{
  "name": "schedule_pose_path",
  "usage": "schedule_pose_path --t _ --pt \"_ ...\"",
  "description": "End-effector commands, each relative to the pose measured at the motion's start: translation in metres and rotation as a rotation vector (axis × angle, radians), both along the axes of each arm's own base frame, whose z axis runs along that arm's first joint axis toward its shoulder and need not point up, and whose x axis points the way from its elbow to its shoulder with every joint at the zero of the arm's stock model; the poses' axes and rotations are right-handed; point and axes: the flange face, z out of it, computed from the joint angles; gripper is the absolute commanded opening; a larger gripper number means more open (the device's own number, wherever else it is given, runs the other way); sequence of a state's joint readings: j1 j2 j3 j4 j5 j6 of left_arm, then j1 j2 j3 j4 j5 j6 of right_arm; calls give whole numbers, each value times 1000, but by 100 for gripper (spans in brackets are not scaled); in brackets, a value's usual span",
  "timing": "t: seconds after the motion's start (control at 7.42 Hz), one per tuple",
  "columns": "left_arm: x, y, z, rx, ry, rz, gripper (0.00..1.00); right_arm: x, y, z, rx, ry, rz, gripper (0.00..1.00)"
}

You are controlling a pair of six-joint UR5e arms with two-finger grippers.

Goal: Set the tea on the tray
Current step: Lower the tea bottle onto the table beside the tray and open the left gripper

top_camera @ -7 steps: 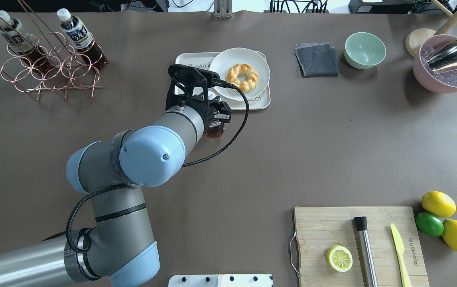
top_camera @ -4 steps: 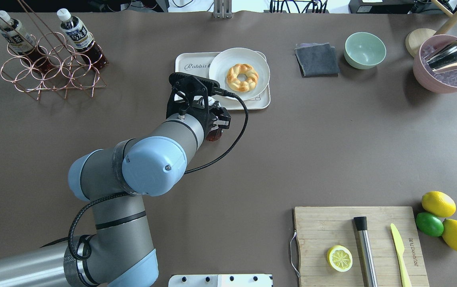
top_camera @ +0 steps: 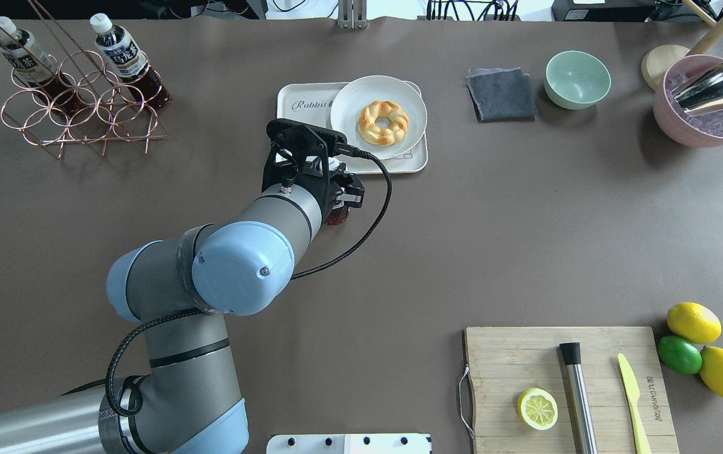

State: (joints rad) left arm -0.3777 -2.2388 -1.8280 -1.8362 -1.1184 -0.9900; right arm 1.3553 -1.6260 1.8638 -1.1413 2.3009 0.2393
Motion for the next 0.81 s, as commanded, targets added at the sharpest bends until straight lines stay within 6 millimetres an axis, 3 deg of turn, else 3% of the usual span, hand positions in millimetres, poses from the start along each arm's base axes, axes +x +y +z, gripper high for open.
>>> schedule_pose_path --t 0.0,0.27,0.54,0.67 --pt "1 0 2 -1 -5 -1 49 0 0 0 0 0 -1 100" --pt "-4 1 -4 7 6 2 56 0 -1 -1 2 1 0 100" --pt "-36 -3 -23 26 58 -17 87 -2 -6 -6 12 -3 -1 100" --pt "-41 -8 -21 25 58 -25 90 -2 -6 -7 13 -3 -1 100"
